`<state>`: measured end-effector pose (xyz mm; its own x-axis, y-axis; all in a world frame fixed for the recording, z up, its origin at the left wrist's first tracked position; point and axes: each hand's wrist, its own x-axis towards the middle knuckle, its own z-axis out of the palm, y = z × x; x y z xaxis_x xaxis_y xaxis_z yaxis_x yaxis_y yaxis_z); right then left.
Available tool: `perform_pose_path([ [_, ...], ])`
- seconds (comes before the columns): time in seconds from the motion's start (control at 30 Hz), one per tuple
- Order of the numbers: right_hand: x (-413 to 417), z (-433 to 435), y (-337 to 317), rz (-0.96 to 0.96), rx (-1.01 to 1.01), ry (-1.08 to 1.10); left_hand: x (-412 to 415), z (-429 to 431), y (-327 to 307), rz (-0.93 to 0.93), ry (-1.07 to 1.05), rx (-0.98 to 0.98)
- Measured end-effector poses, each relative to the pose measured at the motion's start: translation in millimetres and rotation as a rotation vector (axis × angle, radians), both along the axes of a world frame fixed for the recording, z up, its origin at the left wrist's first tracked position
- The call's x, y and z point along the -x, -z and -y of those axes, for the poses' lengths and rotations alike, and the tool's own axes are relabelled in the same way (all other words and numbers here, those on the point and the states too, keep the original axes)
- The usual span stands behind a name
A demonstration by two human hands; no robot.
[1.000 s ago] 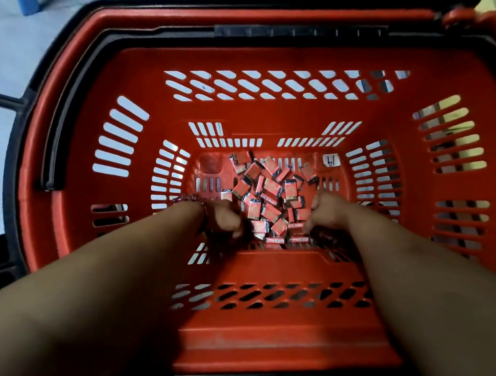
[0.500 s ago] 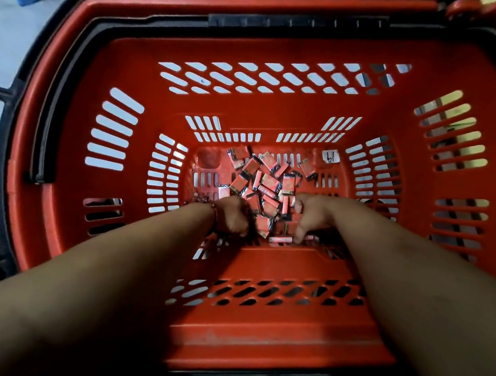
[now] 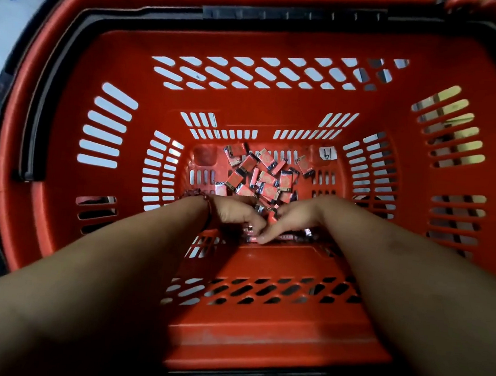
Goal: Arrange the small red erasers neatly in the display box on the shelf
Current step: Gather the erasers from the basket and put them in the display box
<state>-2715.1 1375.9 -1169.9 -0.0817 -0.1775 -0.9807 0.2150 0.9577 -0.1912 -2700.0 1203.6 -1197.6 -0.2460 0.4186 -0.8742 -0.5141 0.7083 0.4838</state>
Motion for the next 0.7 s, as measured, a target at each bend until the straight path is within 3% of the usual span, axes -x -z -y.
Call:
perform_pose_path([
  [0.17,-3.9,5.8,2.9,-0.138,-0.016,-0.012,-1.7,1.2,-4.6,-0.049,-0.047,0.091],
  [0.33,-0.3,8.7,-0.4,-0.08,0.014,0.04,-1.3,1.9,-1.8,-0.107,-0.024,0.102],
  [0.6,-4.3,17.7,1.3,-0.101,0.051,-0.045,1.9,7.2,-9.1,0.121,-0.119,-0.017],
  [0.7,-3.1,15.3,3.3,-0.092,0.077,-0.041,-0.7,7.0,-14.4,0.06,-0.168,-0.03],
])
